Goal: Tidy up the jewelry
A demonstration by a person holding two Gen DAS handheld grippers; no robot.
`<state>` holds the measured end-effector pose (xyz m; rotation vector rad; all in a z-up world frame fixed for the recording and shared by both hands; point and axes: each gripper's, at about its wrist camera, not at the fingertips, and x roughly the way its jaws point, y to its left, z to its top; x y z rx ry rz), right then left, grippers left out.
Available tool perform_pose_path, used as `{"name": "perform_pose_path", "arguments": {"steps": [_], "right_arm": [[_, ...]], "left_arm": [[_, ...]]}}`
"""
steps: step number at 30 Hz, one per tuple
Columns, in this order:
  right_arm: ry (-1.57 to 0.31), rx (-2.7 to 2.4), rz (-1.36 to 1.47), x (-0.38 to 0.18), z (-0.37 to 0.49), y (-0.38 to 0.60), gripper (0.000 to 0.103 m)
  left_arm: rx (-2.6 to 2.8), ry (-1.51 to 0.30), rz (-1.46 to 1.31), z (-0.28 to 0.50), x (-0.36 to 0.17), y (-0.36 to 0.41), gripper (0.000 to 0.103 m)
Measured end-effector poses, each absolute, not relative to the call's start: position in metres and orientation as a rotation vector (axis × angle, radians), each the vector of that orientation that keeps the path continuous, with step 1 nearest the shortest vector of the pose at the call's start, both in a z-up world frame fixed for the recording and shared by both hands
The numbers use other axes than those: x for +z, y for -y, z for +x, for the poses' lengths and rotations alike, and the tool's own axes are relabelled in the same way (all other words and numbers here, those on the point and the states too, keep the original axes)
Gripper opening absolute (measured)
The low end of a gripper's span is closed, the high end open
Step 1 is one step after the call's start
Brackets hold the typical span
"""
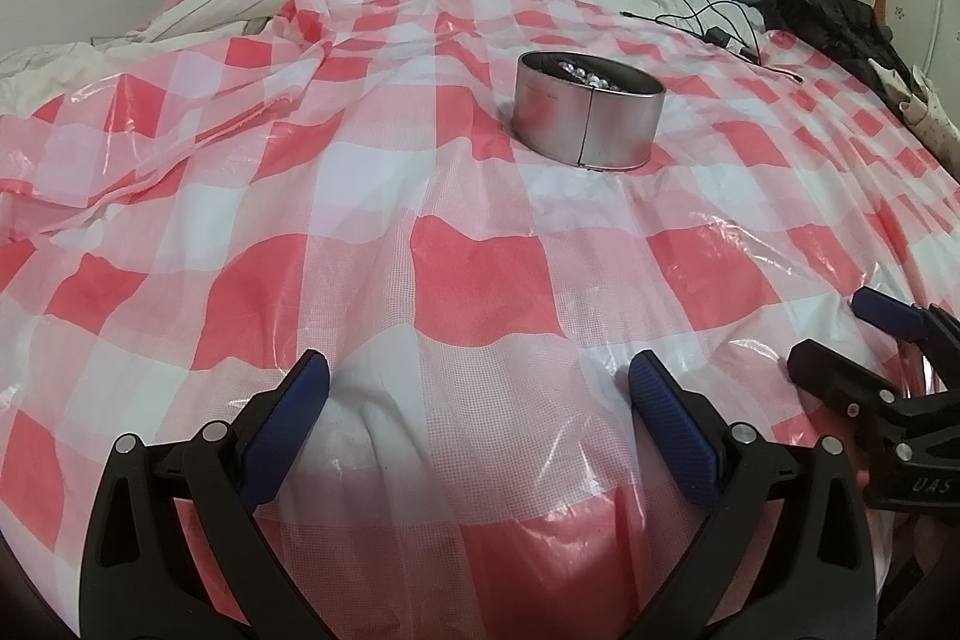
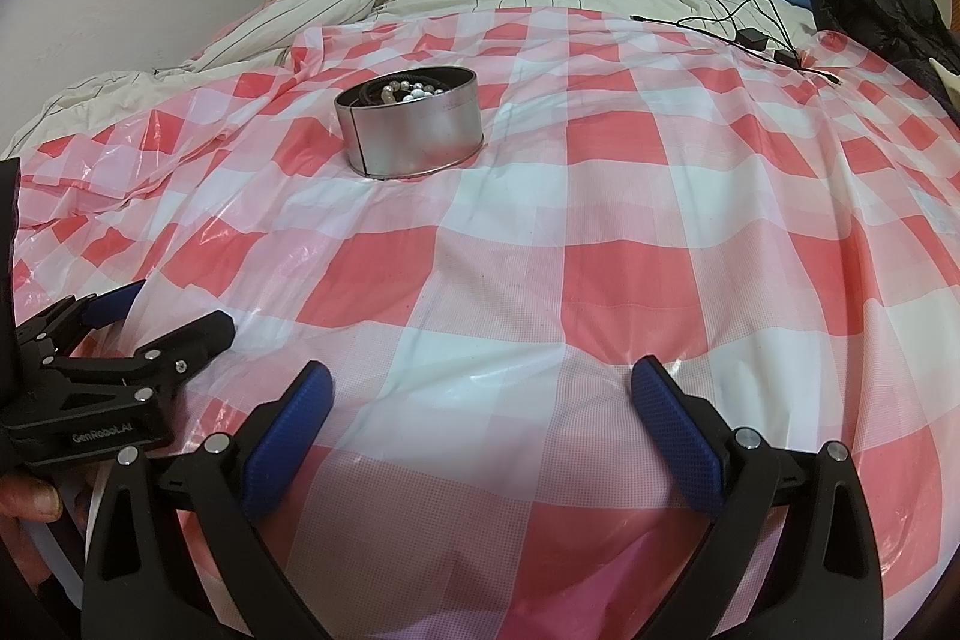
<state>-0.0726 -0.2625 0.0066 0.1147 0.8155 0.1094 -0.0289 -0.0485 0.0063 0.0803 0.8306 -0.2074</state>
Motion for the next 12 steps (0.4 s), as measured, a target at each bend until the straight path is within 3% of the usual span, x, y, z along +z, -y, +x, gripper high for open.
{"name": "perform_pose_path", "arguments": {"steps": [12], "right_arm": [[-0.815, 0.1, 0.109, 0.0054, -0.0737, 0.2655, 0.096]], "left_arm": [[-0.198, -0.839, 0.091, -0.0269, 0.004, 0.0514, 0.096]]}}
